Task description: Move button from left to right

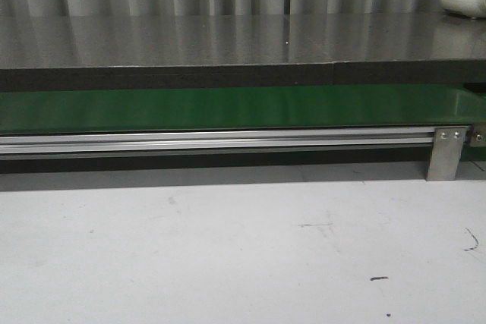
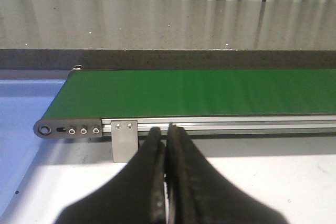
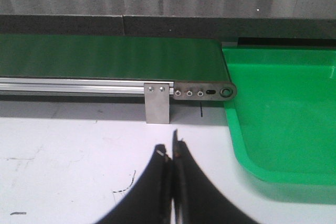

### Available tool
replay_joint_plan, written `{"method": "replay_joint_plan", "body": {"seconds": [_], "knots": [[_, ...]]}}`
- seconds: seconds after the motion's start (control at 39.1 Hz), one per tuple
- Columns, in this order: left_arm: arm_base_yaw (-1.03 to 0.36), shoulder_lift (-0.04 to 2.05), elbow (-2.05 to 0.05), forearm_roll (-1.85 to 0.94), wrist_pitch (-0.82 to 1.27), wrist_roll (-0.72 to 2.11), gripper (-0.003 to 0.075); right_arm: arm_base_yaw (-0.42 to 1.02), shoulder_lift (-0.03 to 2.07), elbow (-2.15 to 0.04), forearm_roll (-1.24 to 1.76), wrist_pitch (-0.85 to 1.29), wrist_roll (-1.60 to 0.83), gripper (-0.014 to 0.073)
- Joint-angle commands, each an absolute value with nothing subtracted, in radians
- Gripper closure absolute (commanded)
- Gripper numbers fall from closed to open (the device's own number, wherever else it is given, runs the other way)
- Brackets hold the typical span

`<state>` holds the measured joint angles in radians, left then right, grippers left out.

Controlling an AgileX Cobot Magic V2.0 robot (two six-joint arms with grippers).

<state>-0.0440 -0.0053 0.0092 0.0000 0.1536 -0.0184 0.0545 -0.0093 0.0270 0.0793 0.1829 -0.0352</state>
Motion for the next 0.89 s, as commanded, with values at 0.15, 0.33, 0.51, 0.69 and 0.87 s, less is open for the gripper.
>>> {"method": "replay_joint_plan", "body": {"seconds": [0.15,0.33,0.51,0.69,0.87], "knots": [[-0.042,-0.021,0.035,-0.007,0.064,-0.033,0.0741,0.05,-0.027,0.018,0.072,0.056,-0.036,0.0663],[-0.042,-0.021,0.035,-0.045,0.012,-0.041,0.0741,0.05,-0.027,0.018,0.072,-0.106,-0.035,0.0663],[-0.042,-0.021,0.012,-0.042,-0.248,-0.041,0.0741,0.05,-0.027,-0.037,0.072,-0.16,-0.035,0.0662],[-0.042,0.043,-0.192,0.056,-0.146,-0.033,0.0741,0.05,0.029,-0.262,0.072,0.087,-0.035,0.0662],[-0.042,0.287,-0.408,0.102,0.101,-0.033,0.0741,0.05,0.266,-0.498,0.074,0.305,-0.032,0.066]]}}
